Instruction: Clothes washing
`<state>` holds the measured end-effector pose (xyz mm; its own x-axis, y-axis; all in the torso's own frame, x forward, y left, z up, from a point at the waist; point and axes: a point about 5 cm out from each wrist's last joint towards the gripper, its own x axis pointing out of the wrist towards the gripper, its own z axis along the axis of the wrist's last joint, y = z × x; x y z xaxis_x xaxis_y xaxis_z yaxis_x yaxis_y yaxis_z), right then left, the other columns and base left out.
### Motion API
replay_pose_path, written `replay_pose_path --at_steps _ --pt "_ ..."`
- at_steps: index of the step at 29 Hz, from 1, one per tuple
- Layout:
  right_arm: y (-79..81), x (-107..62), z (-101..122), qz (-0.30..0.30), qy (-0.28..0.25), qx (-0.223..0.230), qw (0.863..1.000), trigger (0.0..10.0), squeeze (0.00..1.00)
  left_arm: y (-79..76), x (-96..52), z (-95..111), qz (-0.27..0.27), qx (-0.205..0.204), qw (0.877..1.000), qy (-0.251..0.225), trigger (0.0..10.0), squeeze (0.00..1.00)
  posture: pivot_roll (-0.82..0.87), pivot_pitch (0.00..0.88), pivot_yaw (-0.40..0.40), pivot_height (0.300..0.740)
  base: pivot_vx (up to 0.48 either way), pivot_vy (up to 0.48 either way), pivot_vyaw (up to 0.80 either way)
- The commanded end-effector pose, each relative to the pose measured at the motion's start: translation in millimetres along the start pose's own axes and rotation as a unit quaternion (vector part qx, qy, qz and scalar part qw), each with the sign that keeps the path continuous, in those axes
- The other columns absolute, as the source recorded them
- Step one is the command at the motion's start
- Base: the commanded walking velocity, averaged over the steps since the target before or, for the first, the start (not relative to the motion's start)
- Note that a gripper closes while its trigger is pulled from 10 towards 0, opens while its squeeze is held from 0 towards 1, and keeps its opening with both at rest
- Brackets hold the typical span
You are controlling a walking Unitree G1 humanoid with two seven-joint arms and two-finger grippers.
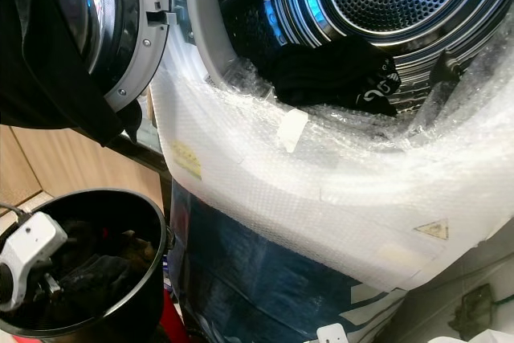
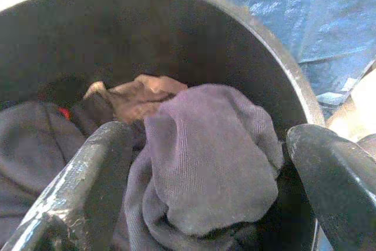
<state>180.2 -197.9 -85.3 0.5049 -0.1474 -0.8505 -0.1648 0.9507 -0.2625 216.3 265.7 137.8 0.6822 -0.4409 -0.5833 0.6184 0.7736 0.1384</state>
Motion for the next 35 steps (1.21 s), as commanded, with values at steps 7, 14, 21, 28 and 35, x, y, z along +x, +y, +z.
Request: replay_pose_path --at_steps 7,14,21,28,35 --pt "-7.3 0.3 -0.2 -0.001 0.004 -0.007 1.0 10.0 0.0 8.3 6.2 -0.5 0.018 0.002 1.0 -0.002 10.0 1.0 0.16 0.0 -0.14 0.74 0.0 0.0 0.0" --pt "-7.9 0.8 6.0 -0.01 -0.006 -0.012 1.0 10.0 0.0 20.6 17.1 -4.2 0.057 0.013 0.998 0.009 10.0 0.0 0.15 0.0 -0.144 0.74 0.0 0.0 0.0" --pt "-6.3 0.8 8.6 -0.003 -0.015 -0.039 0.999 10.0 0.0 10.8 34.0 -9.3 0.033 -0.021 0.999 -0.008 10.0 0.0 0.12 0.0 -0.15 0.74 0.0 0.0 0.0" --pt "-9.9 0.9 8.8 -0.009 -0.014 -0.052 0.998 10.0 0.0 10.6 34.9 -4.1 0.017 -0.022 0.999 -0.026 10.0 0.0 0.13 0.0 -0.162 0.74 0.0 0.0 0.0" --pt "-5.9 1.0 12.5 -0.003 -0.024 -0.069 0.997 10.0 0.0 5.1 32.4 -7.9 -0.002 -0.012 1.0 -0.011 10.0 0.0 0.14 0.0 -0.165 0.74 0.0 0.0 0.0"
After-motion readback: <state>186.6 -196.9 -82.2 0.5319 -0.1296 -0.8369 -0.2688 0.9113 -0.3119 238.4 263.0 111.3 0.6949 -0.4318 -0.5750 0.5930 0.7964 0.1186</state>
